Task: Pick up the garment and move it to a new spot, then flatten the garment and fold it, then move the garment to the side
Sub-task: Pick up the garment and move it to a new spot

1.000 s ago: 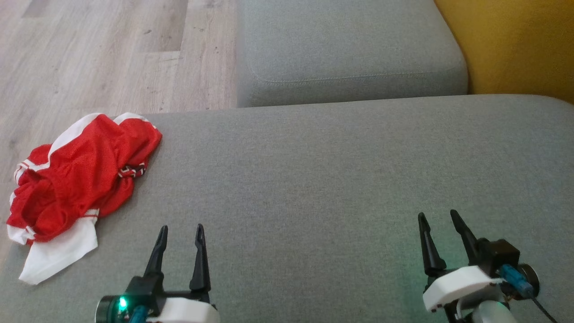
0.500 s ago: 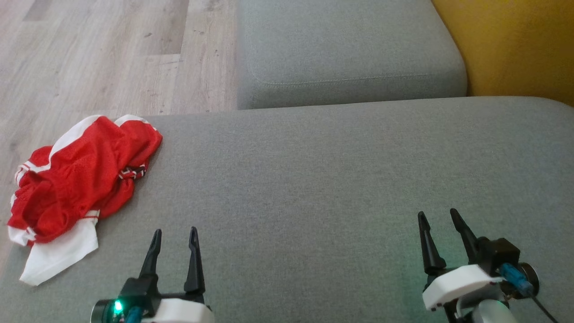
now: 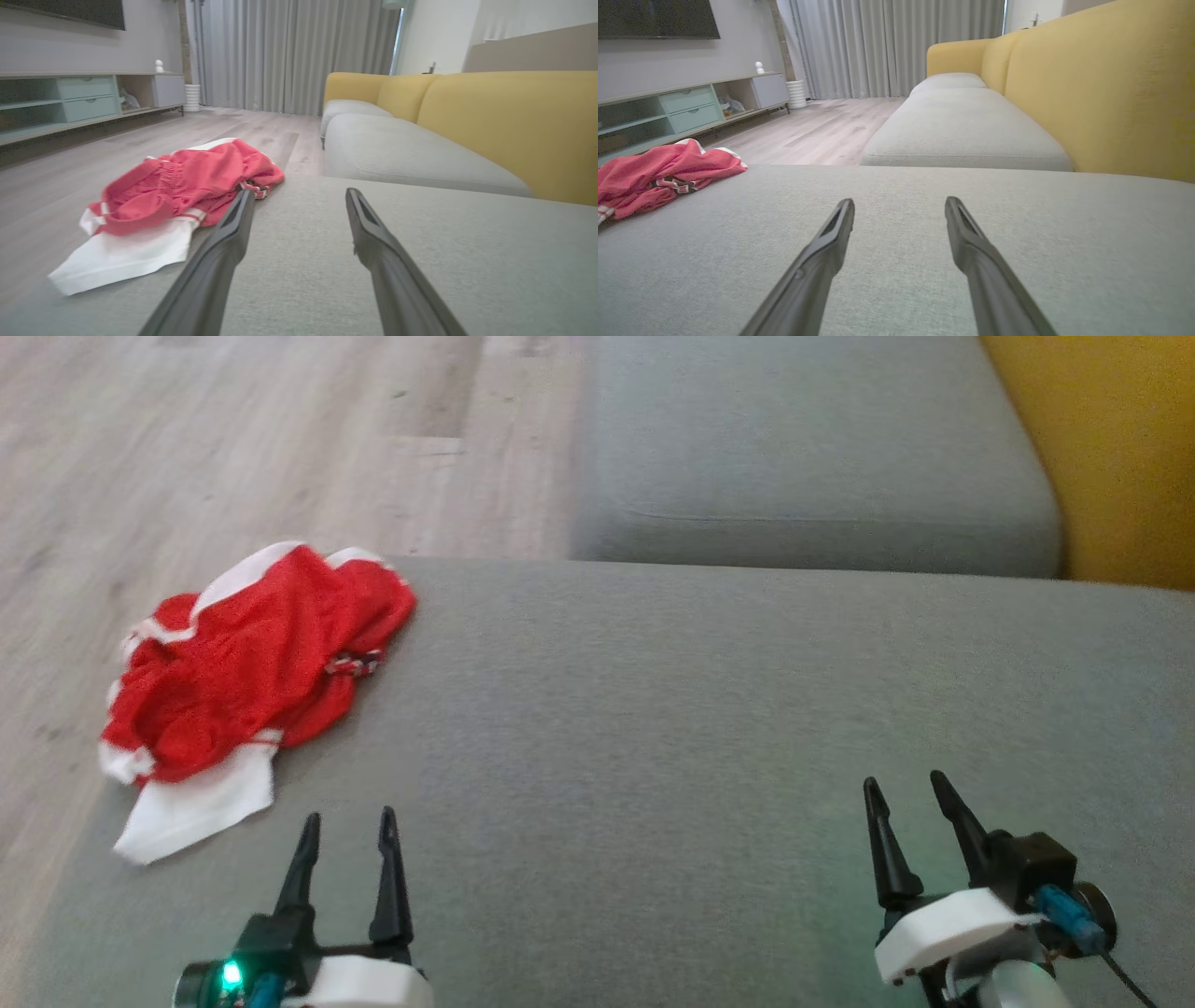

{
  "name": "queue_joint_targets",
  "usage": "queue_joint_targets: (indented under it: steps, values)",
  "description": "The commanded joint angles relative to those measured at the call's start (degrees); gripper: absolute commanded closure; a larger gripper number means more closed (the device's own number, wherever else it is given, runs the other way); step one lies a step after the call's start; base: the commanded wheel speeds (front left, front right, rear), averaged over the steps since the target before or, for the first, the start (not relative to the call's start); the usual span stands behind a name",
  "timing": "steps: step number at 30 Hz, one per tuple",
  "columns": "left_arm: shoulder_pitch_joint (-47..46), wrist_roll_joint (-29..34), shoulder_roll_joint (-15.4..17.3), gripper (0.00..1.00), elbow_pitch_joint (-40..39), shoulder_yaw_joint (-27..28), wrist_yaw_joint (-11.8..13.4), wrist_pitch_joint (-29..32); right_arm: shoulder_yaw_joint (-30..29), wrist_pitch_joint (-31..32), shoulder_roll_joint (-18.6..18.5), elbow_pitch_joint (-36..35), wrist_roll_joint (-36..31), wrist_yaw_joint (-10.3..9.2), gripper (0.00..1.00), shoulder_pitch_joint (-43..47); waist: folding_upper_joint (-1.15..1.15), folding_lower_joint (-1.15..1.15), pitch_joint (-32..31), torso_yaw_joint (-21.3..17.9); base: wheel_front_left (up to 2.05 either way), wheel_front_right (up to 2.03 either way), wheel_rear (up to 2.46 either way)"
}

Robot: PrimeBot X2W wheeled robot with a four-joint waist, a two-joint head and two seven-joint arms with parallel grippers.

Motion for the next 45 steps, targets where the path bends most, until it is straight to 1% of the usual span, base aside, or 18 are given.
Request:
queue_joint_targets:
  steps: [1, 2, 3, 10, 16, 21, 27, 30, 34, 37, 39, 41, 42, 45]
  values:
    - [-1.96, 0.69, 0.20, 0.00, -2.15, 2.47, 0.10, -0.71, 1.76, -0.78, -0.48, -2.15, 0.64, 0.44, 0.00, -1.31, 0.00, 0.00, -0.18, 3.79, 0.00, 0.00, 0.00]
    - [-1.72, 0.85, 0.20, 0.00, -2.23, 2.78, 0.09, -0.71, 1.98, -0.78, -0.48, -2.17, 0.81, 0.44, 0.00, -1.20, 0.00, 0.00, -0.30, 4.71, 0.00, 0.00, 0.00]
    - [-1.72, 0.85, 0.20, 0.00, -2.23, 2.78, 0.09, -0.71, 1.98, -0.78, -0.48, -2.17, 0.81, 0.44, 0.00, -1.20, 0.00, 0.00, -0.30, 4.71, 0.00, 0.00, 0.00]
    - [-1.11, 2.39, 0.20, 0.00, -2.48, 4.47, -0.75, -0.71, 2.09, -0.78, -0.48, -2.33, 1.85, 0.44, 0.00, -0.61, 0.00, 0.00, -1.03, 12.49, 0.00, 0.00, 0.00]
    - [-0.81, 2.96, 0.20, 0.00, -3.53, 6.25, -1.43, -0.71, 1.81, -0.78, -0.48, -2.92, 2.44, 0.44, 0.00, -0.99, 0.00, 0.00, -0.45, 17.42, 0.00, 0.00, 0.00]
    - [-1.19, 2.45, 0.20, 0.00, -6.00, 7.75, -0.47, -0.71, 1.50, -0.78, -0.48, -2.94, 1.18, 0.44, 0.00, -1.27, 0.00, 0.00, 1.59, 19.85, 0.00, 0.00, 0.00]
    - [-1.59, 1.81, 0.20, 0.00, -9.60, 7.53, -0.49, -0.71, 0.24, -0.78, -0.48, -2.94, -0.90, 0.44, 0.00, -1.44, 0.00, 0.00, 3.56, 21.61, 0.00, 0.00, 0.00]
    - [-3.00, 2.37, 0.20, 0.00, -11.97, 7.22, -1.13, -0.71, -0.70, -0.78, -0.48, -3.19, -3.01, 0.44, 0.00, -1.19, 0.00, 0.00, 5.10, 22.24, 0.00, 0.00, 0.00]
    - [-7.72, 2.74, 0.26, 0.00, -16.96, 8.45, -2.00, -0.71, -2.33, -0.78, -0.48, -4.02, -7.99, 0.44, 0.00, -3.06, 0.00, 0.00, 9.99, 21.51, 0.00, 0.00, 0.00]
    - [-13.12, 3.83, 1.37, 0.00, -17.56, 8.83, -2.89, -0.71, -4.60, -0.78, -0.48, -4.95, -11.96, 0.44, 0.00, -5.17, 0.00, 0.00, 13.81, 21.05, 0.00, 0.00, 0.00]
    - [-18.11, 4.08, 2.64, 0.00, -14.64, 8.68, -3.89, -0.34, -5.83, -0.78, -0.76, -5.58, -14.18, 0.44, 0.00, -6.52, 0.00, 0.00, 16.22, 20.87, 0.00, 0.00, 0.00]
    - [-24.49, 4.05, 4.12, 0.00, -10.31, 8.01, -5.68, 1.73, -6.51, -0.78, -1.67, -6.14, -15.58, 0.44, 0.00, -7.89, 0.00, 0.00, 18.76, 20.63, 0.00, 0.00, 0.00]
    - [-28.04, 3.48, 4.56, 0.00, -7.67, 7.94, -6.53, 3.08, -6.70, -0.78, -2.27, -6.37, -16.20, 0.44, 0.00, -8.62, 0.00, 0.00, 20.17, 20.51, 0.00, 0.00, 0.00]
    - [-38.59, 1.52, 5.49, 0.00, 1.77, 8.59, -7.83, 6.47, -6.67, -0.78, -4.25, -7.04, -17.40, 0.44, 0.00, -11.22, 0.00, 0.00, 23.88, 19.73, 0.00, 0.00, 0.00]
